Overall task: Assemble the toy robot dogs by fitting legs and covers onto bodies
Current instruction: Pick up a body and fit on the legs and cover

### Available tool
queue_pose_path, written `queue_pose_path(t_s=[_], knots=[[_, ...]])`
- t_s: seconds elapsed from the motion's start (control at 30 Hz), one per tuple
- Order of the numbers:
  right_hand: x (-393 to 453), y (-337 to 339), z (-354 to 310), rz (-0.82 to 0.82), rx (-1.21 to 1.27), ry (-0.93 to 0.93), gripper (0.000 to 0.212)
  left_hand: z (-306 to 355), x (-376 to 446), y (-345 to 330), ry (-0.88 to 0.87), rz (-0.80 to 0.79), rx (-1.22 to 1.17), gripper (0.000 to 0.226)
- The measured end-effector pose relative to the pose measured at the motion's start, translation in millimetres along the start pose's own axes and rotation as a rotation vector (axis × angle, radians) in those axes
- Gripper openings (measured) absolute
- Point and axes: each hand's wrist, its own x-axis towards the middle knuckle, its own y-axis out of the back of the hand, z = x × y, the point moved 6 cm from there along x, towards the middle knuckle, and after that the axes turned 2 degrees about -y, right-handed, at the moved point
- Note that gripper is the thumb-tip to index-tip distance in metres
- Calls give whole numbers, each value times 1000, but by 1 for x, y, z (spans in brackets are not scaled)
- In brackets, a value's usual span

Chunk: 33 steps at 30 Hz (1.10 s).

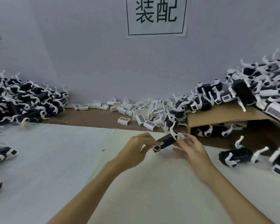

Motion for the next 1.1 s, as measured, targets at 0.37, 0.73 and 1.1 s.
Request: queue_pose_path(t_s=[0.37, 0.73, 1.1], knots=[[8, 28, -21, 32, 205, -18, 54, -11, 9, -25, 136, 394, -419, 72], [-8, -12, -4, -115, 143, -135, 54, -27, 1, -43, 542, 283, -1096, 64], [-23, -15, -19, -134, -37, -35, 59, -14, -4, -38, 522, 337, -1133, 53]])
